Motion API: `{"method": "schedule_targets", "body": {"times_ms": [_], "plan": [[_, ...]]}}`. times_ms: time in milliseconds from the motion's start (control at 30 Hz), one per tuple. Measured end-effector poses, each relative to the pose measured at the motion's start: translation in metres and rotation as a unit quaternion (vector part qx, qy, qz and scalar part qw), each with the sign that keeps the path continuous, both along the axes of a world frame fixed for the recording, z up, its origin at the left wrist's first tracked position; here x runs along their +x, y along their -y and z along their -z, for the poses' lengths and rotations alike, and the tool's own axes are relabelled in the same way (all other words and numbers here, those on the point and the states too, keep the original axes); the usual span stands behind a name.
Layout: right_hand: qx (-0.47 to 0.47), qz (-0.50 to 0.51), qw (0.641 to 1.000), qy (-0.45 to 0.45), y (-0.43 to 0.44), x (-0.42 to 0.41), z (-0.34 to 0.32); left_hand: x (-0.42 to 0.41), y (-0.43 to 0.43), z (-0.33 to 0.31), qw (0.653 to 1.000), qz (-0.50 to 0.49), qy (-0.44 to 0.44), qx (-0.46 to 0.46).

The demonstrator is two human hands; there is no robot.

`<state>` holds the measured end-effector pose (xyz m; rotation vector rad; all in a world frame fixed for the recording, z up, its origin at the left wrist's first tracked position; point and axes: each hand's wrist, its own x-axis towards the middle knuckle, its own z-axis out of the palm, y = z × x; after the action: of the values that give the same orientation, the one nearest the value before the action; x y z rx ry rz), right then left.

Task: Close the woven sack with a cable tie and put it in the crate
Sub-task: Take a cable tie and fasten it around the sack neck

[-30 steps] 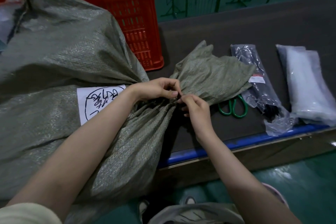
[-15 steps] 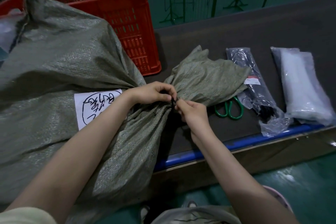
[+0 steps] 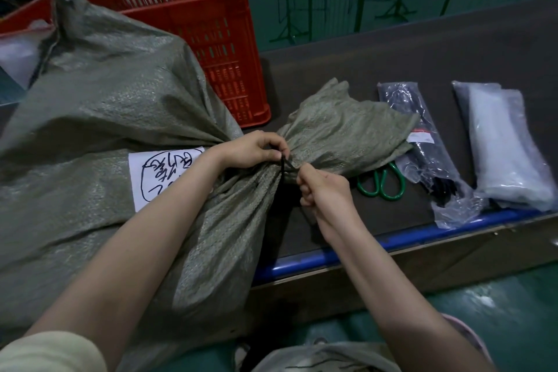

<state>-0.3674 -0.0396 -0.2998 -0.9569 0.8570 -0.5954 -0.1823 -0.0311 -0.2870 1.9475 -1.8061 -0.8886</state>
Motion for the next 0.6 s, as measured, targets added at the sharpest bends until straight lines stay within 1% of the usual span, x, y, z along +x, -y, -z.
{"method": "schedule_targets", "body": {"times_ms": [67, 133, 233, 300, 367, 433, 600], "plan": [[-0.004, -0.01, 1.0, -0.013, 0.001, -0.002, -0.002, 0.0, 0.0, -0.001, 1.0, -0.013, -0.002, -0.002], [-0.02, -0.035, 0.998, -0.053, 0.004, -0.002, -0.003, 0.0, 0.0, -0.002, 1.0, -0.016, 0.005, 0.005], [-0.019, -0.116, 0.985, -0.13, 0.013, 0.004, -0.008, -0.001, -0.002, -0.003, 1.0, -0.008, 0.017, 0.015], [-0.029, -0.167, 0.972, -0.165, 0.018, 0.013, -0.008, -0.003, -0.004, -0.005, 0.999, 0.006, 0.034, 0.011], [-0.043, -0.173, 0.97, -0.165, 0.02, 0.02, -0.006, -0.004, -0.006, -0.007, 0.998, 0.026, 0.049, 0.009], [-0.027, -0.161, 0.976, -0.144, 0.02, 0.025, -0.004, -0.003, -0.009, -0.007, 0.998, 0.029, 0.054, 0.003], [-0.018, -0.14, 0.98, -0.141, 0.015, 0.03, -0.002, -0.002, -0.013, -0.006, 0.993, 0.022, 0.1, -0.056]]}}
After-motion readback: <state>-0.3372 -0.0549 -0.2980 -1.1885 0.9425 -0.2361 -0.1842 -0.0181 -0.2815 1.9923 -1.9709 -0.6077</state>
